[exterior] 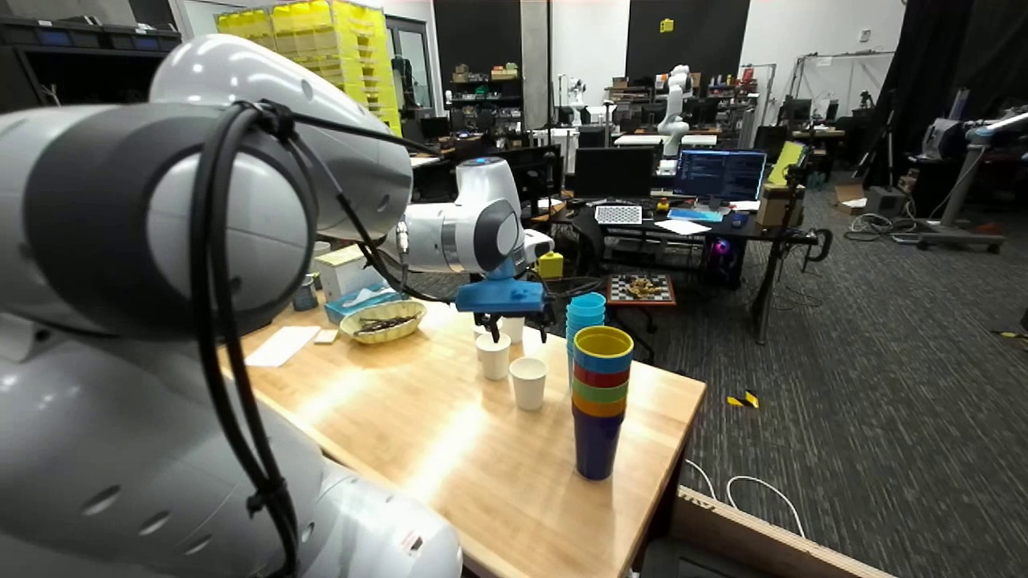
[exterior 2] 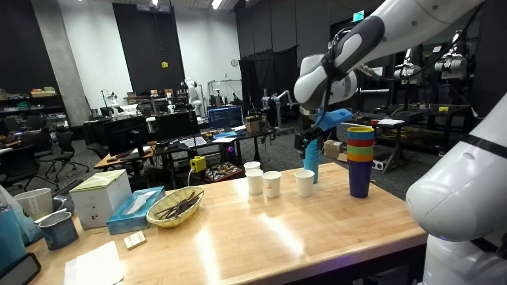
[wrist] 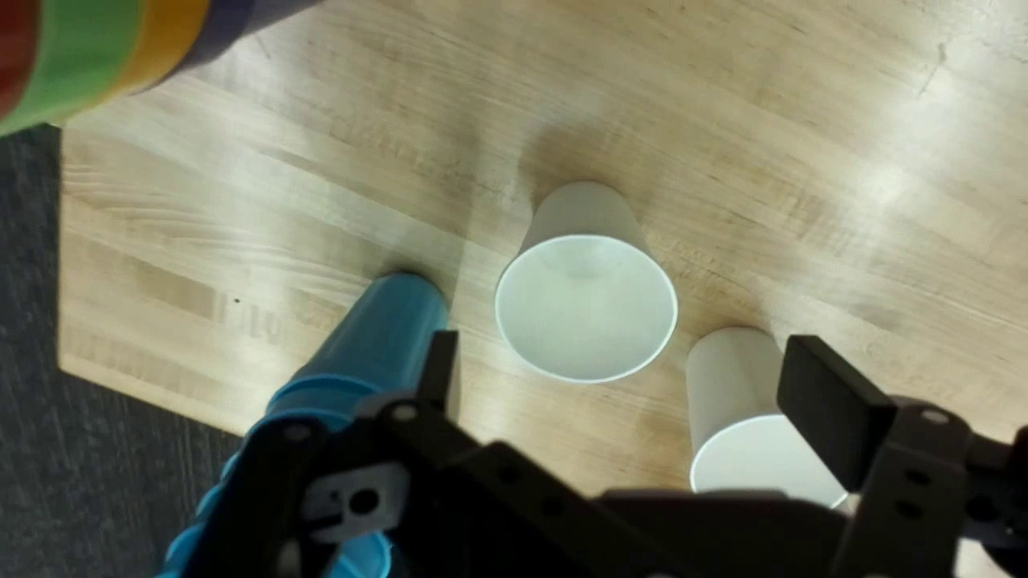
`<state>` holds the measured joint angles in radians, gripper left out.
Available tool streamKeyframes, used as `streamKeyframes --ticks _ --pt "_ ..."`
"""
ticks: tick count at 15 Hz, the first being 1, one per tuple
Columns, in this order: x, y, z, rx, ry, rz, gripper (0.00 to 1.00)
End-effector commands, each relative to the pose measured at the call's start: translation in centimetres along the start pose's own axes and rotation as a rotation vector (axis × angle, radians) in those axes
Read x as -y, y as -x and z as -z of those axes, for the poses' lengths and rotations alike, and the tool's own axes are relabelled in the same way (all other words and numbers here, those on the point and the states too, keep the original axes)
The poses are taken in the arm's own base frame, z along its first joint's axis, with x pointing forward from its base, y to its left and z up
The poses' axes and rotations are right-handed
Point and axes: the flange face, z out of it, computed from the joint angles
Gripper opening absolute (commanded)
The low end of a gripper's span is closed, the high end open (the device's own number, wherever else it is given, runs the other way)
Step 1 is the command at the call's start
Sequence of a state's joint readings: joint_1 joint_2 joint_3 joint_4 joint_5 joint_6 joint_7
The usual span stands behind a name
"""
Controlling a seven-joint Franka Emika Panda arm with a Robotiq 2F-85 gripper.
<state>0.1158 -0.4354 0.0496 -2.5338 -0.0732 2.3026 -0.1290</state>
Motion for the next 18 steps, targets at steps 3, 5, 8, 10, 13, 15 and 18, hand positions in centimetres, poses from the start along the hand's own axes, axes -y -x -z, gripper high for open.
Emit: streamKeyframes --ticks 3,5,8,10,13,15,18 --pt "2.2 -0.8 -4.2 0.004 -0.088 0.005 1.00" --pt "2.7 -1.8 -4.5 -0.002 -0.099 0.004 1.00" --pt "3.6 -2.2 -4.8 -0.017 -0.109 0.002 1.00" --pt "4.0 -2.5 -5.1 -0.026 -0.113 0.001 1.00" --pt "4.3 -2.8 -6.3 -0.026 -0.103 -0.002 1.00" --pt "5.0 -2.1 -7.9 -0.014 -0.104 -0.006 1.00" --pt "5.7 -1.6 -9.8 -0.001 -0.101 -0.009 1.00"
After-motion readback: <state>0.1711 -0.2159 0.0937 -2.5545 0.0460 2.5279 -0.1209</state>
